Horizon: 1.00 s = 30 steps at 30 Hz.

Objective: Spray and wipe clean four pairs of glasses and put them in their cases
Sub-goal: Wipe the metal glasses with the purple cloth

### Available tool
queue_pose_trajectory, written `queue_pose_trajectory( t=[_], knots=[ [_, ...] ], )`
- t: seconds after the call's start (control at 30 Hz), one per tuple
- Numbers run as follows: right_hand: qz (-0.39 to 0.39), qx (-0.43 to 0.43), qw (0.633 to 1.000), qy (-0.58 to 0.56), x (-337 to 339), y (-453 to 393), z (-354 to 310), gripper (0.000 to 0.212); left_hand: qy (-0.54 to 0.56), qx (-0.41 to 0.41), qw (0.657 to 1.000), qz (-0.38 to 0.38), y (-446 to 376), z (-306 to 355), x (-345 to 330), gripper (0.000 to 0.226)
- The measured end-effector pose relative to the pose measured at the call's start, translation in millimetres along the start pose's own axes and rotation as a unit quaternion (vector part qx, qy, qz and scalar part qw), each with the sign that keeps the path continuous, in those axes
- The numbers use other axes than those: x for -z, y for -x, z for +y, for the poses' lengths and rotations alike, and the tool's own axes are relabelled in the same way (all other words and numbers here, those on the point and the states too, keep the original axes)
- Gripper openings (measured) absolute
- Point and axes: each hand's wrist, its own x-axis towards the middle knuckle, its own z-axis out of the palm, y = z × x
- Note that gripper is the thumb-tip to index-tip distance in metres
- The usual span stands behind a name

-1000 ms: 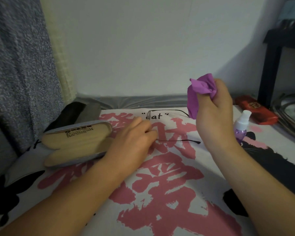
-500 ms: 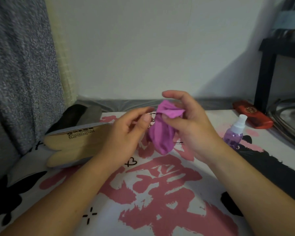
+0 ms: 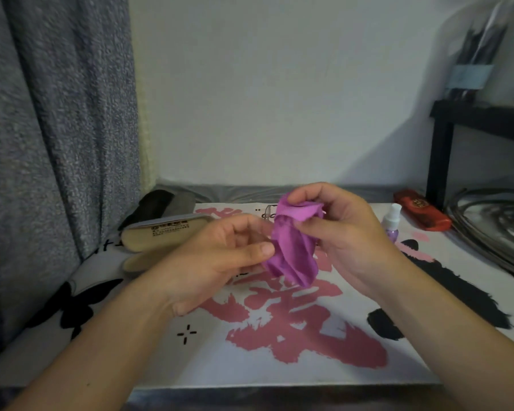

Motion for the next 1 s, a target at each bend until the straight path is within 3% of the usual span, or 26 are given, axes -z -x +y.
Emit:
queue_pose_trajectory(
  t=[0.07, 0.13, 0.3, 0.4, 0.53, 0.63, 0.87, 0.93, 1.0],
  knots=[
    [-0.062, -0.012, 0.997, -0.035, 9.2, 8.6, -4.6, 0.040, -0.018, -0.006, 1.000, 0.018, 7.8, 0.4, -0.4, 0.022],
    [-0.117, -0.005, 0.993, -0.033, 19.8, 16.3, -11.7, 0.039, -0.033, -0.004, 0.998, 0.058, 13.6, 3.5, 1.3, 0.012],
    [-0.010, -0.003, 0.997, 0.082, 28.7, 22.7, -15.9, 0.017, -0.051, 0.014, 0.992, 0.119, 24.0, 20.1, 7.2, 0.037],
    [0.010, -0.023, 0.993, 0.117, 21.2, 23.1, -14.9, 0.026, -0.071, 0.018, 0.992, 0.103, 24.3, 32.1, 2.3, 0.025],
    [-0.131, -0.082, 0.976, 0.151, 7.8, 24.6, -17.6, 0.060, -0.080, 0.016, 0.995, 0.060, 22.3, 49.2, -8.7, 0.029],
    [-0.208, -0.087, 0.957, 0.182, -8.4, 23.9, -18.3, 0.068, -0.073, -0.015, 0.997, 0.033, 21.1, 62.8, -11.8, 0.025],
    [-0.212, -0.048, 0.936, 0.277, -23.8, 31.3, -35.9, 0.100, -0.095, -0.062, 0.992, 0.051, 23.3, 76.0, -14.2, 0.015],
    [-0.183, -0.049, 0.946, 0.265, -35.0, 32.3, -32.1, 0.095, -0.137, -0.073, 0.986, 0.057, 21.5, 76.6, -16.5, 0.016],
    [-0.123, -0.043, 0.958, 0.256, -40.3, 30.2, -27.0, 0.074, -0.232, -0.099, 0.964, 0.077, 18.8, 76.8, -19.9, 0.016]
  ],
)
